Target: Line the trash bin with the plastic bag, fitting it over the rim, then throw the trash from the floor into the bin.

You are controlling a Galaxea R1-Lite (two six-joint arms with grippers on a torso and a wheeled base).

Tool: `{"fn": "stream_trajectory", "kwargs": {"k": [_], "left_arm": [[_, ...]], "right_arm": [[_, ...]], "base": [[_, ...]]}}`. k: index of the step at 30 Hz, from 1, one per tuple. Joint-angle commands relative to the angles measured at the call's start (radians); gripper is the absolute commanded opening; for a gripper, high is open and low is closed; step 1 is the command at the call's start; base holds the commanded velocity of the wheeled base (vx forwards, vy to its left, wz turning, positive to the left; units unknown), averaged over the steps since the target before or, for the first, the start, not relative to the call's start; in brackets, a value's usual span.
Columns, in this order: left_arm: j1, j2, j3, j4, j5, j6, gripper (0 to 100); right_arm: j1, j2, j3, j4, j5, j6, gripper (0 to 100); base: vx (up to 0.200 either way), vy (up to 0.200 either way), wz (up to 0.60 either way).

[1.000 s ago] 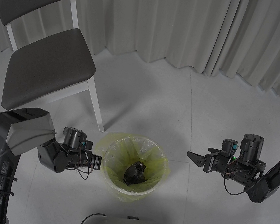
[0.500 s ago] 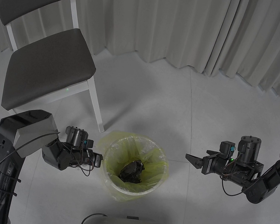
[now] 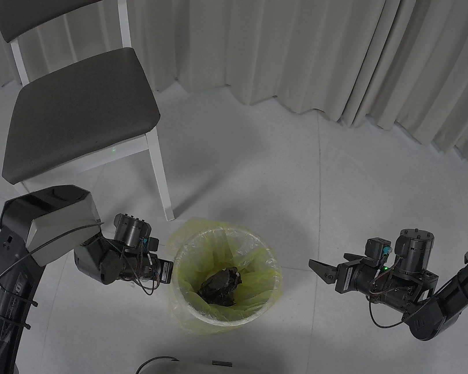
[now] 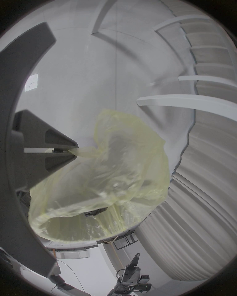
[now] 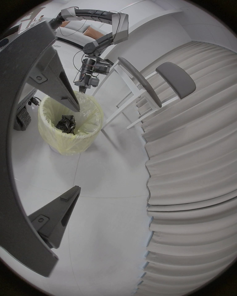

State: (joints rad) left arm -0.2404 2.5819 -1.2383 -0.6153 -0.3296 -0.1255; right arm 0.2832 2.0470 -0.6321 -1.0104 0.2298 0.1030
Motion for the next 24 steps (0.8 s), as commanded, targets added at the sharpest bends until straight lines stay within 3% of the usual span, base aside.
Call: {"fn": "stream_trajectory", "kwargs": {"k": [1, 24], "left_arm": [[0.000, 0.003, -0.055, 0.065, -0.003, 0.001, 0], [0.000, 0.136, -0.343, 0.181, 0.021, 0.023, 0]], "right_arm": [[0.001, 0.004, 0.002, 0.000, 0.000, 0.000, 100], [0.001, 0.045, -0.006, 0.000, 0.000, -0.016, 100]], "base": [[0.000, 0.000, 0.00], [0.000, 0.000, 0.00]]}}
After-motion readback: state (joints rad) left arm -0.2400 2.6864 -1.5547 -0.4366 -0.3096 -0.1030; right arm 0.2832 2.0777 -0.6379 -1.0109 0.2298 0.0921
